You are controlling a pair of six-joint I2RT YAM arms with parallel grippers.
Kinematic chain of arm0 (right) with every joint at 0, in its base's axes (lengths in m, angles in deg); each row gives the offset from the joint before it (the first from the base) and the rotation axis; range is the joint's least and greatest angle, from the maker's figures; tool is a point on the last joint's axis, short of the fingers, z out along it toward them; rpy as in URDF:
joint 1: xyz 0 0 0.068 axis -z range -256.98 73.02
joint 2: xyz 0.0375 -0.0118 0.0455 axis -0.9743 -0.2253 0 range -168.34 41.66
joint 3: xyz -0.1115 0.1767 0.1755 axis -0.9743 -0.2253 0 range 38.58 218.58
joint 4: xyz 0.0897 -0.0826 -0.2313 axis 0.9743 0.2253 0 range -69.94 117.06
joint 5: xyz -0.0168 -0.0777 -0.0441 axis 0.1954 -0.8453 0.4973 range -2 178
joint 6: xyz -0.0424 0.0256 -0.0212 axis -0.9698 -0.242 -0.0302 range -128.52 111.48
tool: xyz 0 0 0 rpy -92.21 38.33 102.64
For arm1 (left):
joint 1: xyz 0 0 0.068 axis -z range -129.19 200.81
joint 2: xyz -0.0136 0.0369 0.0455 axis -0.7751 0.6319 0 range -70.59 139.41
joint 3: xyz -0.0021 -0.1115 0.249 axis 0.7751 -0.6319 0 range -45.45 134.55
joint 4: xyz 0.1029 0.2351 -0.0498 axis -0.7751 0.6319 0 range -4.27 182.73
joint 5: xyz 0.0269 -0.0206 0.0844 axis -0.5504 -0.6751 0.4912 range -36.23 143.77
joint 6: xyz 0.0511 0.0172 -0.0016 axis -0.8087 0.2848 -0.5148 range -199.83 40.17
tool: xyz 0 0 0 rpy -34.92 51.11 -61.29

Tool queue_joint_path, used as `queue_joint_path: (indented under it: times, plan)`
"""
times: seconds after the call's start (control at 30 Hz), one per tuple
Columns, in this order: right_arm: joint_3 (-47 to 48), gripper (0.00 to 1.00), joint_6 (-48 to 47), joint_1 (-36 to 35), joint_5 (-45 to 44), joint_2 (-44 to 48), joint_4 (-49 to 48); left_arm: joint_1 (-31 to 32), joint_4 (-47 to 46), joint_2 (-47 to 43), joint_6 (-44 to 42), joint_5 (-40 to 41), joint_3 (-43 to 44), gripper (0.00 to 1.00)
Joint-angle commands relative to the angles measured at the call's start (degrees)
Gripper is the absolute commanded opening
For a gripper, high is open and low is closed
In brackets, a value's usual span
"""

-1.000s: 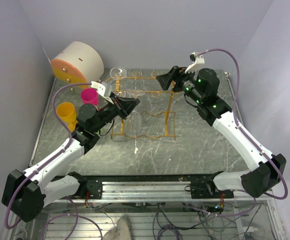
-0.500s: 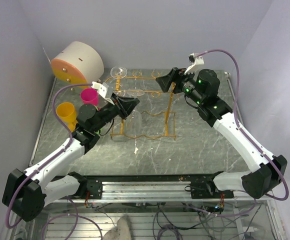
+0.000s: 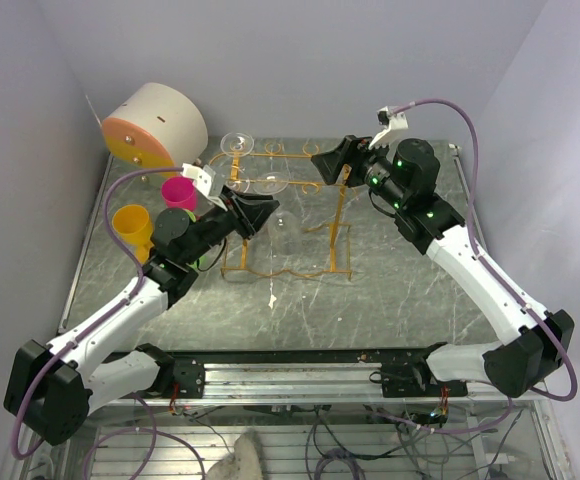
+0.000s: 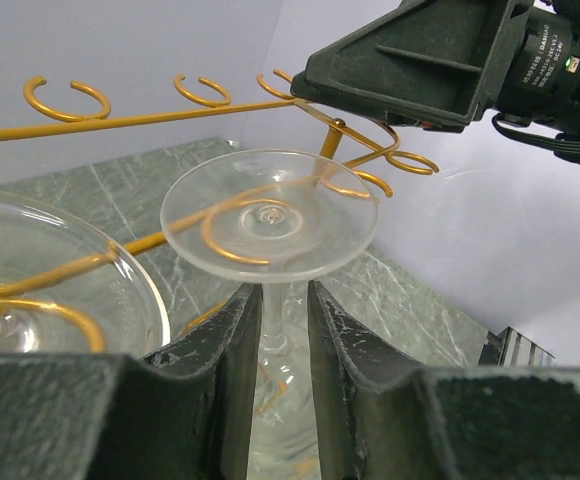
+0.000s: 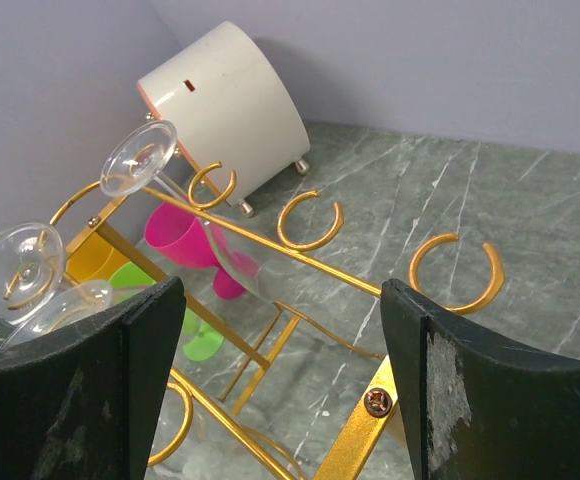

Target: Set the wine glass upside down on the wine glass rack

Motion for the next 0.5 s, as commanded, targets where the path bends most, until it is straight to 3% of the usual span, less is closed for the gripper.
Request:
queue_joint_path:
  times: [0.0, 0.47]
  plan:
    - [-3.70, 0.79, 1.57, -0.03, 1.11, -2.14, 9.01, -2.05, 6.61, 0.79, 1.34, 3.00, -2.40, 0.37]
    - [-4.31, 0.79, 1.75, -0.08, 1.13, -2.15, 8.49, -2.99, 8.66, 0.25, 2.60, 2.46, -1.48, 0.45]
